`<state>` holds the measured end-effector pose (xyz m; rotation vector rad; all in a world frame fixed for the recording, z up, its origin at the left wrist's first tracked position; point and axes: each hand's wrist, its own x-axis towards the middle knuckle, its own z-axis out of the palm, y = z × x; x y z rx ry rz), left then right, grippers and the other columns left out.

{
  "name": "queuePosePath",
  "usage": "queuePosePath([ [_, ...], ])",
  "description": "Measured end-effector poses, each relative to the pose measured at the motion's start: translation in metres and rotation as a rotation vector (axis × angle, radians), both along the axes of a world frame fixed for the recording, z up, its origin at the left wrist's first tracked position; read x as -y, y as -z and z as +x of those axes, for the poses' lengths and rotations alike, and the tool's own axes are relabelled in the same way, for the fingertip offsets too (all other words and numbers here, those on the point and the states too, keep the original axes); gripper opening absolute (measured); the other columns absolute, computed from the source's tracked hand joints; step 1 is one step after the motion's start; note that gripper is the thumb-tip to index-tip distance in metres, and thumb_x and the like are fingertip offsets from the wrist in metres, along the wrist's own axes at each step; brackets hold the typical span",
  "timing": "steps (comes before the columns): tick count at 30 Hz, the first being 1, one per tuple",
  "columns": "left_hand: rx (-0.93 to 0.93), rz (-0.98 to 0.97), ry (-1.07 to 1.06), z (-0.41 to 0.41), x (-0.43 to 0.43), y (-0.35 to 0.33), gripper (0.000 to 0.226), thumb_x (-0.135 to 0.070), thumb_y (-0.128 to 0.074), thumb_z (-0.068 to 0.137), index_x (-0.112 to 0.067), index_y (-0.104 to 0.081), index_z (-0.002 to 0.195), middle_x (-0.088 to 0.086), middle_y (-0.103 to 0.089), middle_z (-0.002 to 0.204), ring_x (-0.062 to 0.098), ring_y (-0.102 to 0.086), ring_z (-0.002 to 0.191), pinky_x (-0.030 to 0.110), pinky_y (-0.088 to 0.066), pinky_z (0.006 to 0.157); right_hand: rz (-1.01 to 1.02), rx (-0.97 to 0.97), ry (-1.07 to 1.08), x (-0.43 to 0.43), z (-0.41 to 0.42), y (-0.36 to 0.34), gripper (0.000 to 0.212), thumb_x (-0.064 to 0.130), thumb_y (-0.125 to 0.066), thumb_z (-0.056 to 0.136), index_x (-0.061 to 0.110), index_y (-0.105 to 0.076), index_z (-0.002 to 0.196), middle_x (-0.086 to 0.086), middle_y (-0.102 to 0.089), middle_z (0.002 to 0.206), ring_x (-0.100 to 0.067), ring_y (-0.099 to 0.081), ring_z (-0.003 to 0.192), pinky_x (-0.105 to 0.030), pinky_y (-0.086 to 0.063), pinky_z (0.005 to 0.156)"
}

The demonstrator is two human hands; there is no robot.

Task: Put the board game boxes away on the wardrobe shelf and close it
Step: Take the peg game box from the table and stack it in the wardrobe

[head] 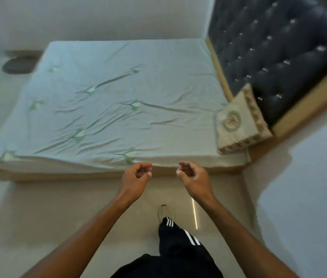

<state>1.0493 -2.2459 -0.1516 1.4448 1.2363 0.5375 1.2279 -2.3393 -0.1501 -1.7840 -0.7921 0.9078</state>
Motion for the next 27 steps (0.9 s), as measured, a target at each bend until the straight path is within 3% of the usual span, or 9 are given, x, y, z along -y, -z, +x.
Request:
queuePosePath([
  [2, -0.001, -0.026, -0.094, -0.019, -0.032, -0.002, 0.023, -0.005, -0.064, 0.089, -0.016, -0.068, 0.108, 0.005, -0.072, 0.101, 0.009, -0.065, 0.088, 0.021, -0.053, 0.082, 0.003, 0.017, -0.107, -0.05, -0.012, -0.004, 0.025, 0.015, -0.069, 0.084, 0.018, -0.068, 0.11, 0.004, -0.071, 0.092, -0.005, -0.065, 0.082, -0.014, -0.052, 0.07],
  [6, 0.05, -0.049, -0.356, -0.066, -0.097, -0.008, 0.025, -0.005, -0.064, 0.089, -0.014, -0.068, 0.112, 0.003, -0.071, 0.101, 0.007, -0.065, 0.088, 0.017, -0.051, 0.077, -0.003, 0.068, -0.37, -0.16, -0.055, -0.004, 0.025, 0.017, -0.069, 0.084, 0.021, -0.068, 0.109, 0.008, -0.071, 0.091, -0.002, -0.065, 0.078, -0.015, -0.052, 0.068],
  [12, 0.08, -0.041, -0.699, -0.167, -0.151, -0.002, 0.024, -0.014, -0.066, 0.088, -0.024, -0.069, 0.109, -0.006, -0.073, 0.1, 0.006, -0.066, 0.094, 0.021, -0.054, 0.082, 0.013, 0.121, -0.729, -0.282, -0.153, -0.003, 0.025, 0.017, -0.069, 0.084, 0.022, -0.068, 0.109, 0.009, -0.071, 0.092, -0.001, -0.065, 0.08, -0.011, -0.049, 0.067],
  [16, 0.099, -0.025, -0.942, -0.266, -0.192, 0.004, 0.021, -0.013, -0.066, 0.087, -0.025, -0.071, 0.104, -0.006, -0.073, 0.097, 0.008, -0.067, 0.093, 0.025, -0.055, 0.082, 0.023, 0.127, -0.941, -0.366, -0.262, 0.001, 0.025, 0.019, -0.068, 0.084, 0.023, -0.067, 0.109, 0.009, -0.071, 0.094, -0.003, -0.066, 0.081, -0.012, -0.049, 0.068],
  [27, 0.104, 0.002, -1.295, -0.545, -0.273, 0.006, 0.022, -0.007, -0.068, 0.085, -0.027, -0.071, 0.095, -0.002, -0.074, 0.094, 0.018, -0.069, 0.092, 0.032, -0.057, 0.086, 0.098, 0.172, -1.278, -0.504, -0.567, -0.005, 0.025, 0.021, -0.069, 0.084, 0.023, -0.067, 0.109, 0.01, -0.07, 0.092, 0.0, -0.064, 0.079, -0.01, -0.049, 0.069],
])
